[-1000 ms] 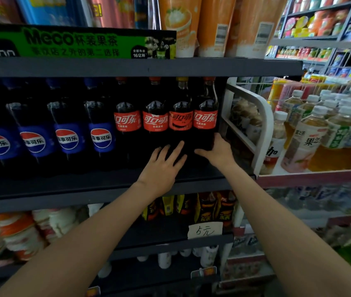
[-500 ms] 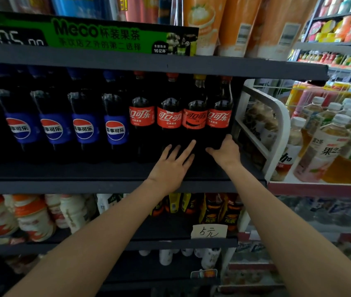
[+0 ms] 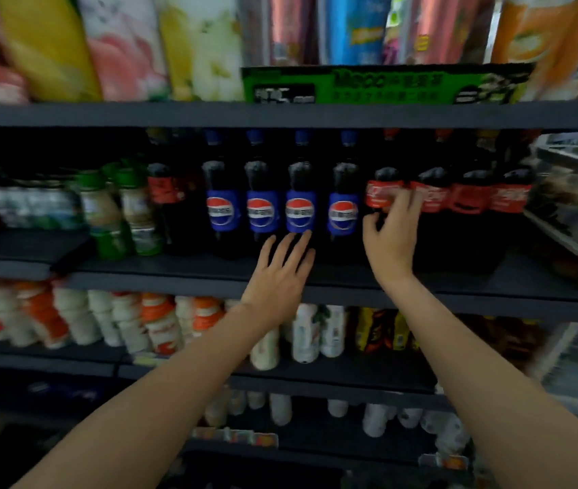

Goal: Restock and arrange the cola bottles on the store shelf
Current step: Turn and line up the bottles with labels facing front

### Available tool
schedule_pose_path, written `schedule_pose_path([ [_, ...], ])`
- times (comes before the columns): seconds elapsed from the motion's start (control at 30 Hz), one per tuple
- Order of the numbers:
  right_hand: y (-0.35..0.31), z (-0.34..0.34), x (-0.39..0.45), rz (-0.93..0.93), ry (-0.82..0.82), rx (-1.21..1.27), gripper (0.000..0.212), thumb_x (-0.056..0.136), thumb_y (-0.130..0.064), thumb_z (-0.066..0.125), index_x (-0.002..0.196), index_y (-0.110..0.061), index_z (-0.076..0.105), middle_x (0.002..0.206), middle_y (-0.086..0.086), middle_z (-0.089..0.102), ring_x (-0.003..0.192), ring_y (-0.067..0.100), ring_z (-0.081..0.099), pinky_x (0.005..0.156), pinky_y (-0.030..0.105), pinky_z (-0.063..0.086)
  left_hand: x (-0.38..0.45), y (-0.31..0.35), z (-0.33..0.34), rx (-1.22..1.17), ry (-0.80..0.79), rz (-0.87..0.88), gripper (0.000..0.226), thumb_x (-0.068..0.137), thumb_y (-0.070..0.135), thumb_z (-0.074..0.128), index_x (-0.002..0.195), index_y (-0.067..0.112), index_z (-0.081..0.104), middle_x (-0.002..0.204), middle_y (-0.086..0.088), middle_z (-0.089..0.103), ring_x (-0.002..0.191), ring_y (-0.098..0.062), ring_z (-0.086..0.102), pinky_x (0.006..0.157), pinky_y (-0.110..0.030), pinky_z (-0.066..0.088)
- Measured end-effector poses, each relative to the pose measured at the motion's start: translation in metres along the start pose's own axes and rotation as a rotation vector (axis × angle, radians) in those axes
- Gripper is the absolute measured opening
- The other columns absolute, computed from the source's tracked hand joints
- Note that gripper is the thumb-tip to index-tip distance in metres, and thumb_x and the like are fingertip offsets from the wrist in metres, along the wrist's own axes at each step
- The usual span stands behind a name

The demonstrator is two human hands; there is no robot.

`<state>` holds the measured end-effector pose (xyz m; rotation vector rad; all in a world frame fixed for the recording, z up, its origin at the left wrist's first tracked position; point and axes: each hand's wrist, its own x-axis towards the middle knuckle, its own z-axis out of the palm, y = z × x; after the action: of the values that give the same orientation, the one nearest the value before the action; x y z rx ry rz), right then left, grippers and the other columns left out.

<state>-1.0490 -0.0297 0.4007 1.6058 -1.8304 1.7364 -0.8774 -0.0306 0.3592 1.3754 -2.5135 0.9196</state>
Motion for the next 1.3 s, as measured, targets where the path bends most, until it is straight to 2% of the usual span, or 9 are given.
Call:
schedule_pose_path([
  [0.07, -0.027, 0.032, -0.020, -0.010, -0.050, 0.015, 0.028, 0.088, -0.005, 0.053, 0.115, 0.000, 0.046, 0.128, 0.020, 0.039, 0.114, 0.032, 0.045, 0.084, 0.029, 0.041, -0.026, -0.037, 0.012, 0.000, -0.042, -0.012, 0.067, 0.079, 0.032, 0.060, 0.140, 0.010, 0.039, 0.152, -0.015, 0.027, 0.137, -0.033, 0.033, 0.112, -0.051, 0.023],
  [0.17, -0.062, 0.076, -0.045, -0.047, -0.201, 0.005, 0.028, 0.087, -0.007, 0.056, 0.114, -0.003, 0.047, 0.125, 0.015, 0.041, 0.109, 0.027, 0.049, 0.079, 0.024, 0.038, -0.058, -0.091, 0.024, -0.036, -0.089, -0.139, 0.067, 0.085, 0.031, 0.053, 0.144, 0.008, 0.031, 0.155, -0.016, 0.018, 0.140, -0.033, 0.026, 0.115, -0.049, 0.017],
  [0.27, -0.090, 0.113, -0.059, -0.055, -0.385, 0.025, 0.029, 0.090, -0.012, 0.055, 0.117, -0.006, 0.047, 0.124, 0.011, 0.044, 0.108, 0.026, 0.052, 0.084, 0.032, 0.047, -0.075, -0.136, 0.038, -0.212, -0.185, -0.326, 0.068, 0.092, 0.029, 0.044, 0.148, 0.009, 0.011, 0.157, -0.014, -0.001, 0.144, -0.030, 0.011, 0.117, -0.044, 0.008],
  [0.4, -0.125, 0.156, -0.065, -0.071, -0.611, -0.016, 0.042, 0.090, -0.023, 0.059, 0.125, -0.005, 0.045, 0.125, 0.011, 0.049, 0.113, 0.025, 0.052, 0.089, 0.036, 0.048, -0.084, -0.176, 0.050, -0.513, -0.184, -0.602, 0.065, 0.092, 0.025, 0.047, 0.147, 0.011, 0.015, 0.157, -0.011, 0.005, 0.141, -0.030, 0.019, 0.115, -0.041, 0.015],
  [0.53, -0.154, 0.198, -0.069, 0.006, -0.743, 0.008, 0.061, 0.085, -0.033, 0.065, 0.133, -0.004, 0.040, 0.134, 0.013, 0.048, 0.117, 0.027, 0.053, 0.093, 0.035, 0.046, -0.088, -0.202, 0.067, -0.594, -0.173, -0.618, 0.066, 0.091, 0.023, 0.049, 0.148, 0.009, 0.017, 0.156, -0.010, 0.015, 0.139, -0.029, 0.027, 0.111, -0.042, 0.027],
  [0.77, -0.176, 0.251, -0.071, 0.242, -0.633, -0.038, 0.068, 0.084, -0.038, 0.065, 0.133, -0.002, 0.035, 0.134, 0.016, 0.046, 0.121, 0.033, 0.050, 0.089, 0.039, 0.046, -0.087, -0.225, 0.078, -0.640, -0.133, -0.504, 0.067, 0.089, 0.023, 0.051, 0.147, 0.009, 0.020, 0.156, -0.008, 0.017, 0.139, -0.028, 0.027, 0.113, -0.041, 0.027],
  [0.97, -0.180, 0.271, -0.074, 0.375, -0.576, -0.030, 0.066, 0.076, -0.043, 0.071, 0.123, -0.009, 0.040, 0.121, 0.016, 0.053, 0.096, 0.037, 0.064, 0.074, 0.050, 0.057, -0.076, -0.248, 0.091, -0.672, -0.125, -0.333, 0.068, 0.086, 0.020, 0.053, 0.146, 0.009, 0.024, 0.154, -0.008, 0.024, 0.139, -0.025, 0.030, 0.113, -0.034, 0.025],
  [1.1, -0.187, 0.282, -0.078, 0.473, -0.527, -0.079, 0.073, 0.072, -0.046, 0.073, 0.125, -0.012, 0.038, 0.122, 0.014, 0.051, 0.096, 0.037, 0.065, 0.074, 0.052, 0.056, -0.075, -0.259, 0.101, -0.605, -0.123, -0.244, 0.066, 0.087, 0.023, 0.050, 0.146, 0.017, 0.023, 0.155, 0.000, 0.021, 0.139, -0.023, 0.024, 0.112, -0.039, 0.020],
  [1.3, -0.194, 0.293, -0.091, 0.598, -0.393, -0.157, 0.074, 0.074, -0.041, 0.074, 0.128, -0.008, 0.036, 0.129, 0.014, 0.047, 0.106, 0.035, 0.059, 0.080, 0.050, 0.055, -0.085, -0.278, 0.115, -0.544, -0.127, -0.058, 0.067, 0.088, 0.021, 0.047, 0.148, 0.020, 0.016, 0.156, 0.001, 0.014, 0.139, -0.027, 0.017, 0.108, -0.041, 0.026],
])
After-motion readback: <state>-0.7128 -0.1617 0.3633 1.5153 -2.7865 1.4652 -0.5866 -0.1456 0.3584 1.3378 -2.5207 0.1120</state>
